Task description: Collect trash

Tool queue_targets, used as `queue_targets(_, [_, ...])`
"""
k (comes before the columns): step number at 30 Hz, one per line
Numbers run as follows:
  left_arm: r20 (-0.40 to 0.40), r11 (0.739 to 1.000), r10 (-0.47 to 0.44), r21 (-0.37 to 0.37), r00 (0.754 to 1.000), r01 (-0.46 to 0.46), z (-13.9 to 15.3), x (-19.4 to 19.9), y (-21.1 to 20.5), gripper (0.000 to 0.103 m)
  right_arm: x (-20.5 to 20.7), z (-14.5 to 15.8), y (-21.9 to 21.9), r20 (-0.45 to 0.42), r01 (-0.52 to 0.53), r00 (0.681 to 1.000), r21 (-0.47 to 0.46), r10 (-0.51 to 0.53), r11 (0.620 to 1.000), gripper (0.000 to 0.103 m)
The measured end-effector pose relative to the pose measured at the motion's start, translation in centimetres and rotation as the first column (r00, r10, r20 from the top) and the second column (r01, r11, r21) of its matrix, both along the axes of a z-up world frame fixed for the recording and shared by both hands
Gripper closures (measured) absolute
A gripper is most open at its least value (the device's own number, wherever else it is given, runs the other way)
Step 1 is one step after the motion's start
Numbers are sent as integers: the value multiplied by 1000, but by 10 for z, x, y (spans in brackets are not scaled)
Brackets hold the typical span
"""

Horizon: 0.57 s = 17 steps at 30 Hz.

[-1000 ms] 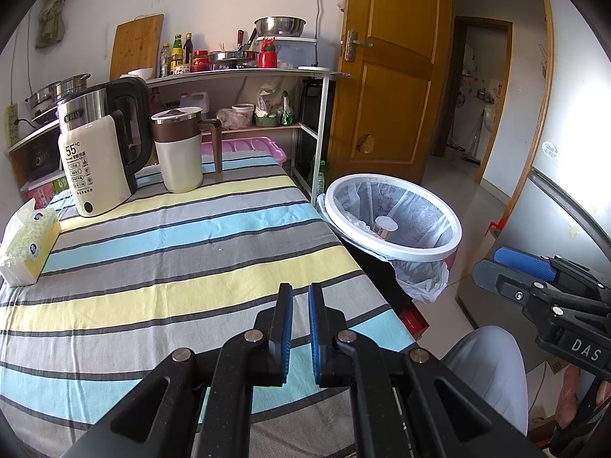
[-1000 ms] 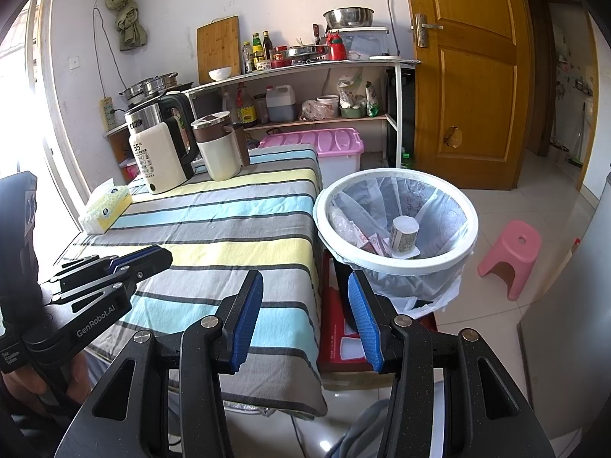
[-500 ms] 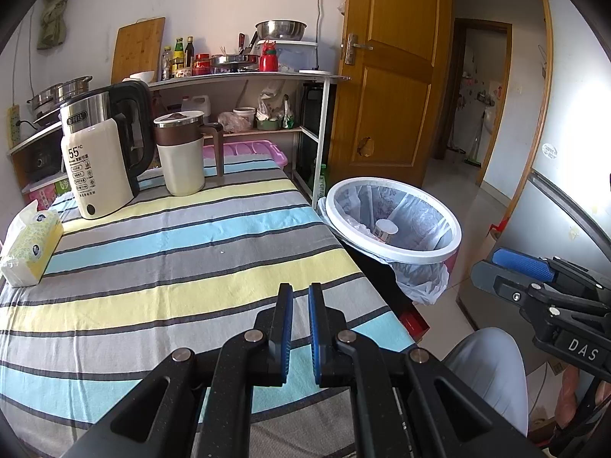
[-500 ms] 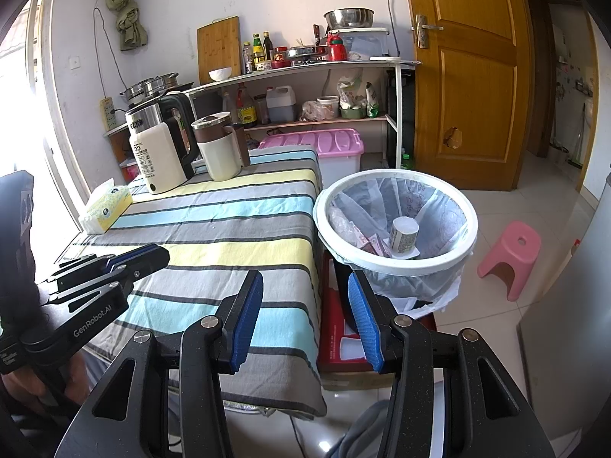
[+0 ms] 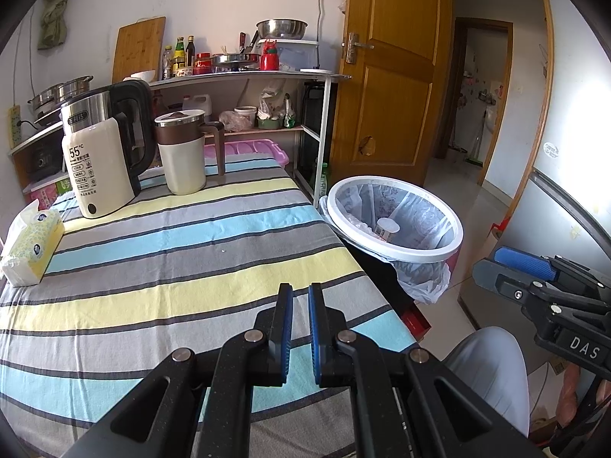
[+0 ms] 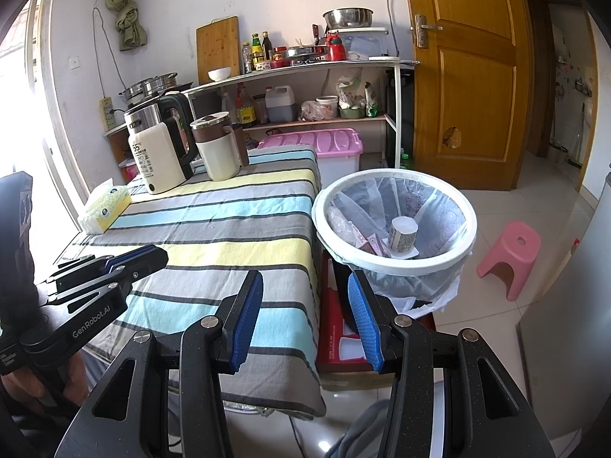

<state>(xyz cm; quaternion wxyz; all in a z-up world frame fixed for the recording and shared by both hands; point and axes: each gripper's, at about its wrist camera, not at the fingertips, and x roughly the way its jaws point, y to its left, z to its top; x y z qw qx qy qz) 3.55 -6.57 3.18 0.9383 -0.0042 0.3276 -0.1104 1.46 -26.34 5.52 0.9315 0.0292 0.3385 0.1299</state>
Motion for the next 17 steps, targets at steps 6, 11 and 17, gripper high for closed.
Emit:
queue_targets(6, [1,1000,0,6,1000,0,0,0,0,96,-1,0,0,0,-1,1000,-1,1,1000,55])
queue_targets(11, [0,1000,-2,7,1000,2,-2,1,0,96,-1,0,0,1,-1,1000,0,1,1000,55])
queue_targets(17, [13,1000,7,8,1000,-7,-2,-1,-1,96,0,0,0,1,-1,1000,0,1,1000,55])
